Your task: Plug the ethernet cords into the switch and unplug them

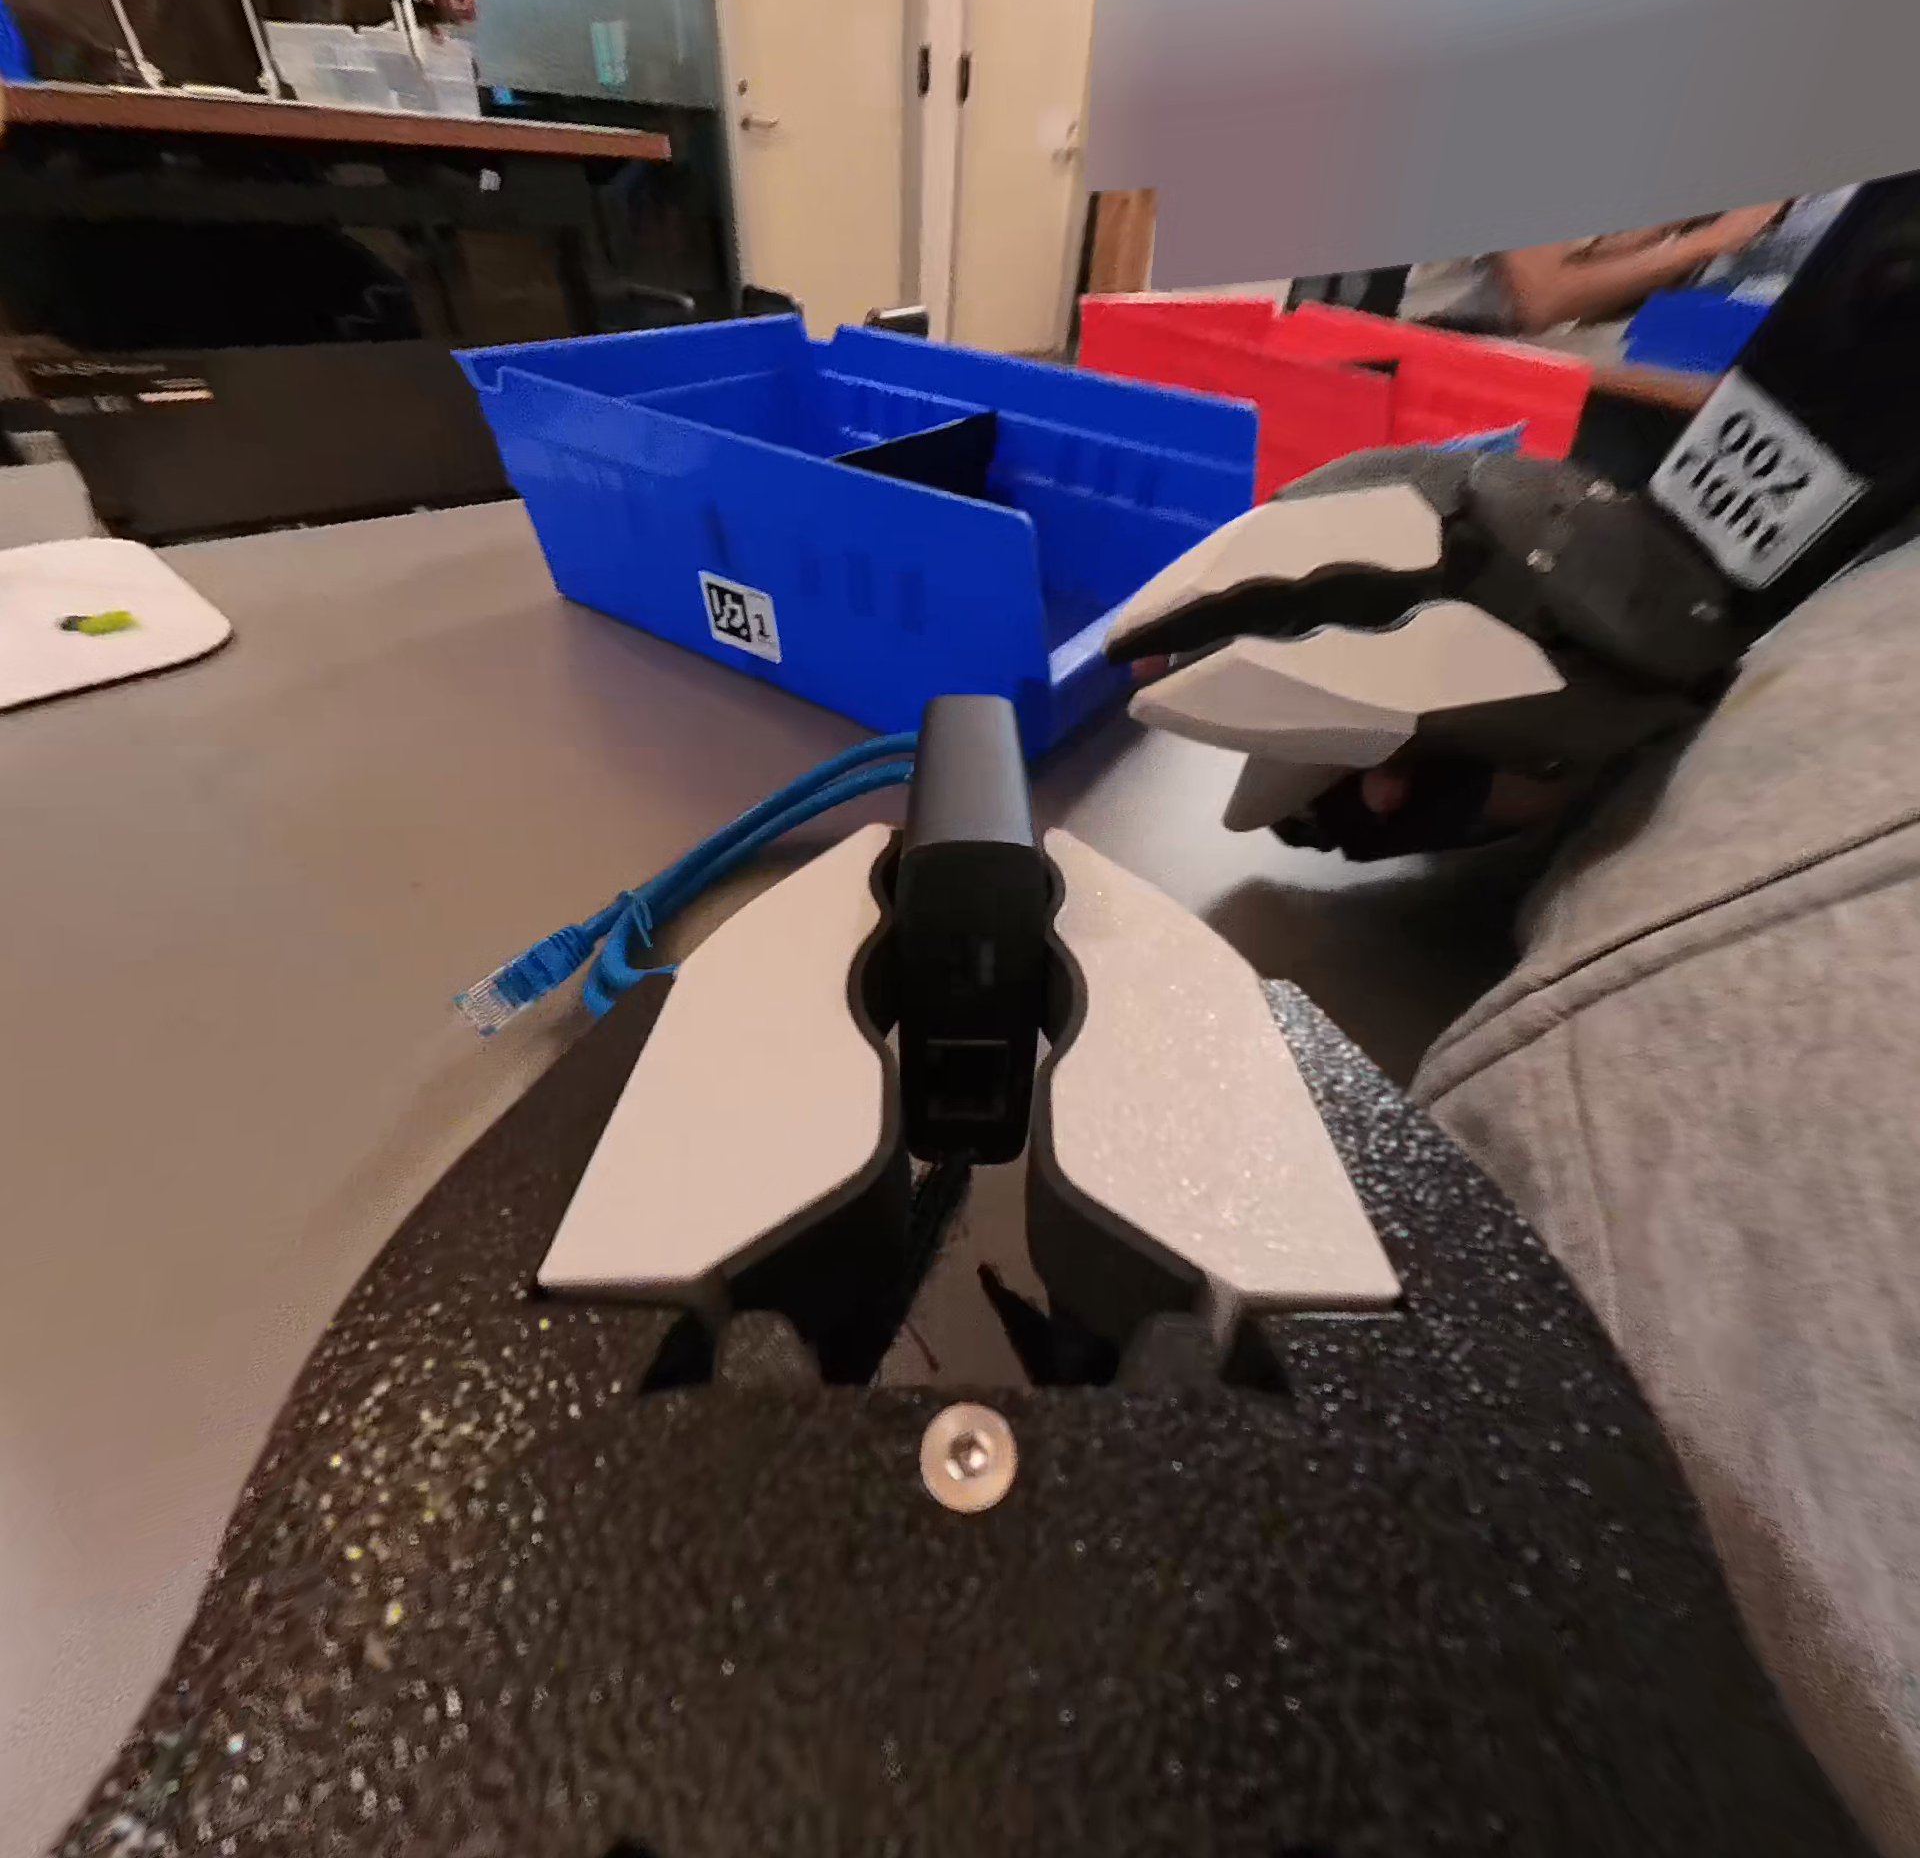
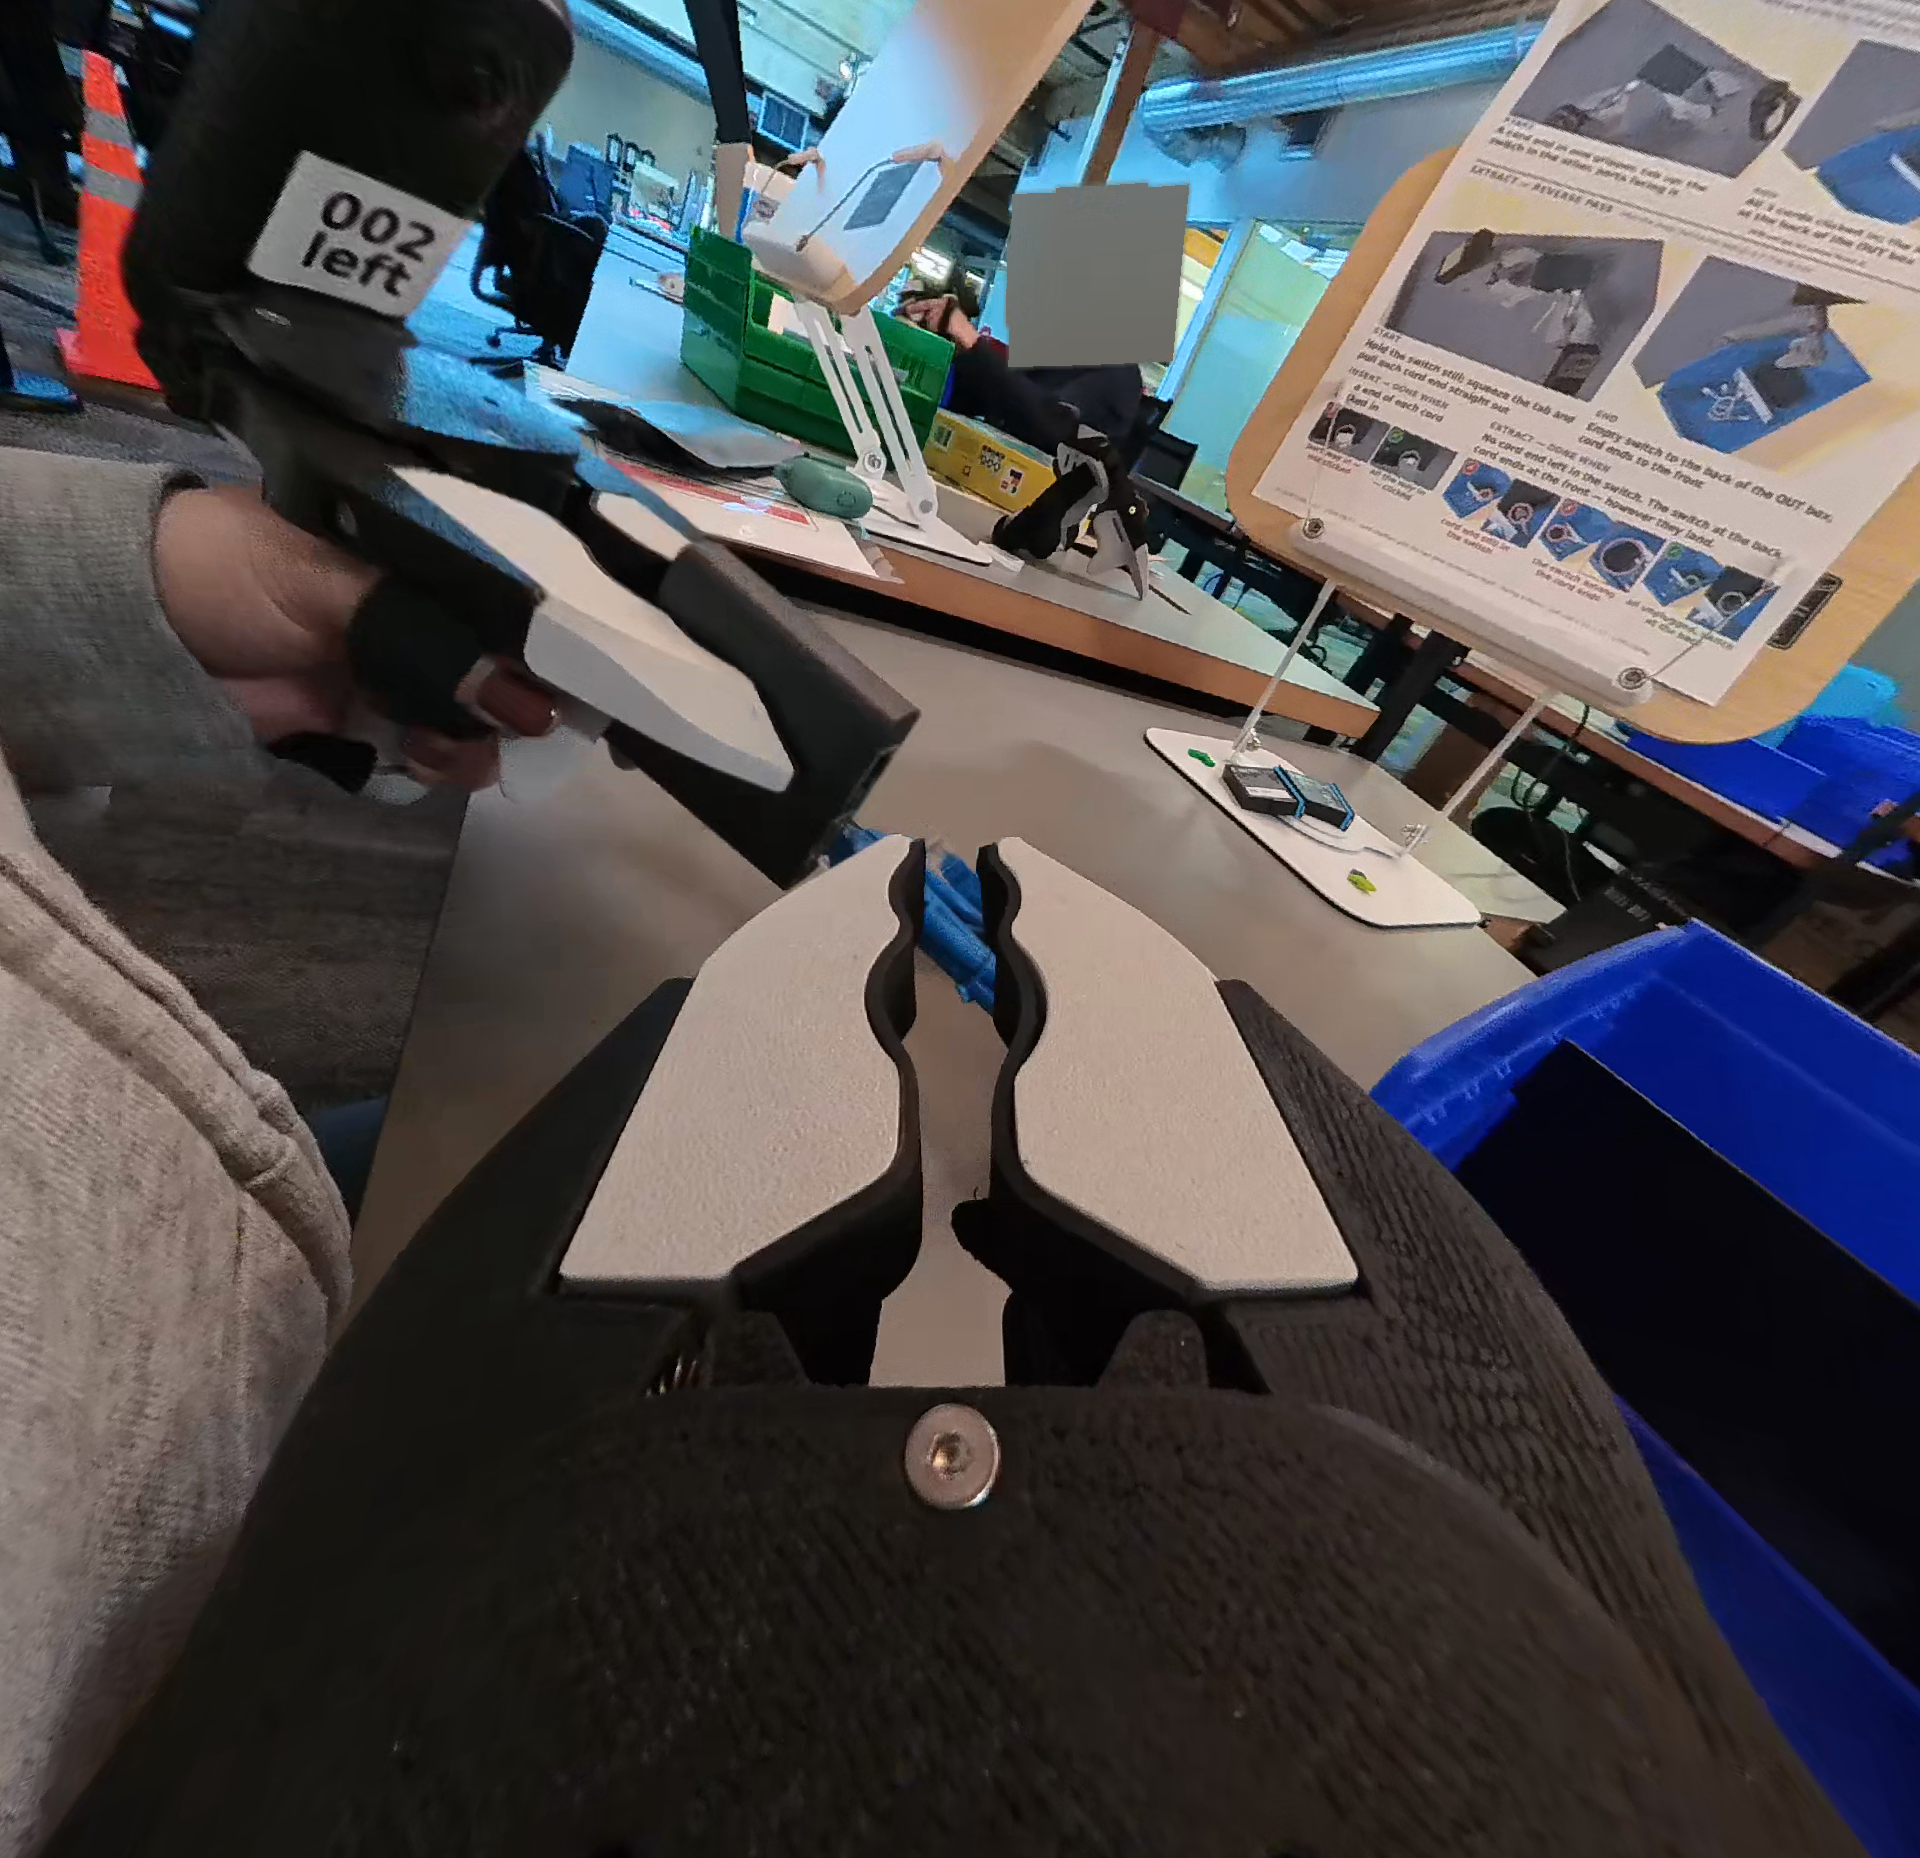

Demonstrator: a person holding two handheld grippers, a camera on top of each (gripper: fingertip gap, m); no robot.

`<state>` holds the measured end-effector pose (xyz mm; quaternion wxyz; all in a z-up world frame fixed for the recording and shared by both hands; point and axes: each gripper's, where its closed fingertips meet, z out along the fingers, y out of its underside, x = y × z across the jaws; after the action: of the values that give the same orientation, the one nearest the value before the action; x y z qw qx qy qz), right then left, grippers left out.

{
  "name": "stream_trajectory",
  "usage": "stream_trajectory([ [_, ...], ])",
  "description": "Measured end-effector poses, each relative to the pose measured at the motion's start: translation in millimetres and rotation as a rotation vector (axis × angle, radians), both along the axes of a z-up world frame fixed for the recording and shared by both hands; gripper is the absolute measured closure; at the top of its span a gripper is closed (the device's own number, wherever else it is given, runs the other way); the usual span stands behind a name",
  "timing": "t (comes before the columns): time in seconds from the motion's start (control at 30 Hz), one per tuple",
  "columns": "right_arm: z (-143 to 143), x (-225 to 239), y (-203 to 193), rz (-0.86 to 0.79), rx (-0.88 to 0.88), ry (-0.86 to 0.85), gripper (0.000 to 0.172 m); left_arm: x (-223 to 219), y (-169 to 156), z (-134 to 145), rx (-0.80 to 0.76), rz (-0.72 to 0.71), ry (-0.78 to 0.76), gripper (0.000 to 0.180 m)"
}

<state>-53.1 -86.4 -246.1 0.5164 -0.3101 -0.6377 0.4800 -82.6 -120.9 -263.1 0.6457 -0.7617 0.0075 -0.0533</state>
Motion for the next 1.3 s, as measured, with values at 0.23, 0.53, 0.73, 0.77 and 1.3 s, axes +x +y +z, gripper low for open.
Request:
stream_trajectory([
  [0.23, -9, -2, -1, 0.008, 0.017, -0.049, 0.163, 2, -7, 7, 0.063, -0.055, -0.054, 0.159],
  [0.53, -16, -3, -4, 0.03, 0.023, -0.081, 0.163, 16, -8, 1, 0.062, -0.139, 0.023, 0.159],
  [0.73, -18, -2, -6, 0.036, 0.038, -0.088, 0.163, 26, -10, -5, 0.051, -0.201, 0.073, 0.159],
  [0.77, -18, -3, -6, 0.037, 0.039, -0.089, 0.163, 29, -11, -6, 0.047, -0.219, 0.091, 0.159],
  [1.3, -24, 3, -22, 0.132, 0.092, -0.11, 0.159, 34, -25, -8, 0.029, -0.278, 0.19, 0.159],
])
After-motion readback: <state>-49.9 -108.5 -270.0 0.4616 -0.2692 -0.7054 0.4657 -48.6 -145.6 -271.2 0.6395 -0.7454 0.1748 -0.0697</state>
